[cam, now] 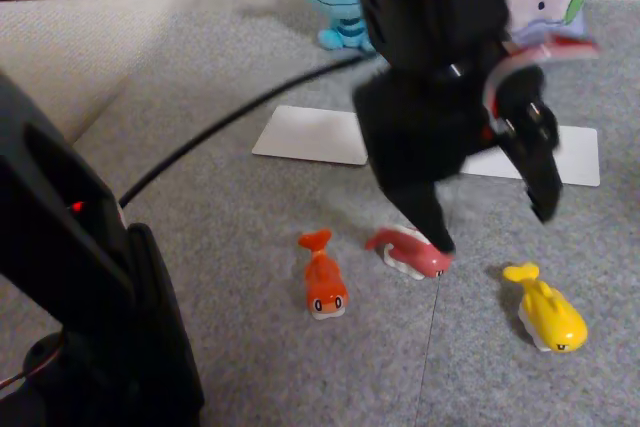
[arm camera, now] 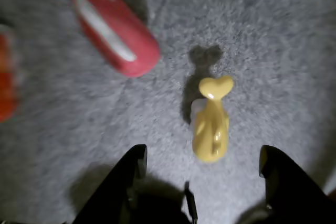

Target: Wooper wants to eat egg sudhi, and Goomy wants to eat shrimp sushi

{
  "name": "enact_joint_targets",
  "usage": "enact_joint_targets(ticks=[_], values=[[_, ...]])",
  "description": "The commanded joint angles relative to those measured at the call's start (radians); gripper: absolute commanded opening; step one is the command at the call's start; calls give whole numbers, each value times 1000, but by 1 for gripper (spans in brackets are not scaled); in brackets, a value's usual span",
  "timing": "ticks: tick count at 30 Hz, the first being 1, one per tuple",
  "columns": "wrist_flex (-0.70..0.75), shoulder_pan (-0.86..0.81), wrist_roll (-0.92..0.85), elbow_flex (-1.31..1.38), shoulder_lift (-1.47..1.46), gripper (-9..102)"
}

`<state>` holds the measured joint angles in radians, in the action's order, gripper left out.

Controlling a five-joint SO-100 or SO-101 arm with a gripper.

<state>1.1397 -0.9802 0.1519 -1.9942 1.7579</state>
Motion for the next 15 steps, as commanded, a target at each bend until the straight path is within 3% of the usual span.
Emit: enact_joint_targets(ticks=[1, 4, 15], values=[[-72, -37, -18, 44, -72, 25], [-98, -52, -20, 46, -130, 25], [26, -91, -12, 259, -278, 25]])
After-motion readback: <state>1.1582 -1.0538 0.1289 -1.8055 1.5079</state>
